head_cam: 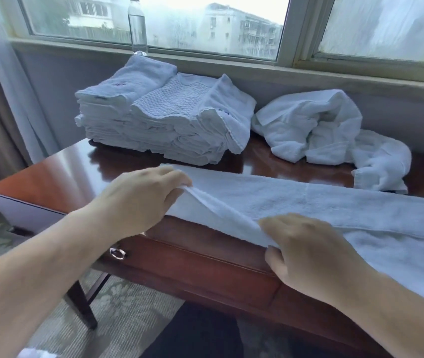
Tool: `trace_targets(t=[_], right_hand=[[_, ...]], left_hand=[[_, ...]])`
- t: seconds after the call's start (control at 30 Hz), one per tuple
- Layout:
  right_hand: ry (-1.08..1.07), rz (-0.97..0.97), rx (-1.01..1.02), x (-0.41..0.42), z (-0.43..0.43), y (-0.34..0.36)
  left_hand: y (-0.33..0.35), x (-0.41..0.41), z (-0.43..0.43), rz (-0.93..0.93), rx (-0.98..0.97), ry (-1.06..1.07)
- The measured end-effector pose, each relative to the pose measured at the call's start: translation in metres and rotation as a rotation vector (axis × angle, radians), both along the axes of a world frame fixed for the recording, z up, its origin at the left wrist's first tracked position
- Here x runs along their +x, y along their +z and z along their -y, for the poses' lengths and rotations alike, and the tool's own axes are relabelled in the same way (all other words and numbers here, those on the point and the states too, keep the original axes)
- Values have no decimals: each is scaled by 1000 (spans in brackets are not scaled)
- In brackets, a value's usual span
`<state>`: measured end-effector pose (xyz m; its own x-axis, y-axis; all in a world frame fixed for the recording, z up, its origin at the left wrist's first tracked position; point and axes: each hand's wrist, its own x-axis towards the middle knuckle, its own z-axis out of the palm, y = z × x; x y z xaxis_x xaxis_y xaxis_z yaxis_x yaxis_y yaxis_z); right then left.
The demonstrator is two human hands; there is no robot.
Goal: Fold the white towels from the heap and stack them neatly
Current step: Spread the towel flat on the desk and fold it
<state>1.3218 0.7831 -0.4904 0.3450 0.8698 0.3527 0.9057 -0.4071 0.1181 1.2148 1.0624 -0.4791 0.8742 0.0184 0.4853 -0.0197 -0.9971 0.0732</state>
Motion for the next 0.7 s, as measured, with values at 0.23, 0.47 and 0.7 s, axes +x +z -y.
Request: trace_targets(t=[0.23,0.47,0.7], right_hand=[[-329,-233,0,86,-17,33],[-399,-374,-22,148,-42,15],[-401,-363,28,167,-49,-15]], left_hand=[[11,78,-42,-208,-91,198],[-5,127,-56,-330,-68,390],[-19,130,-31,-101,208,450]])
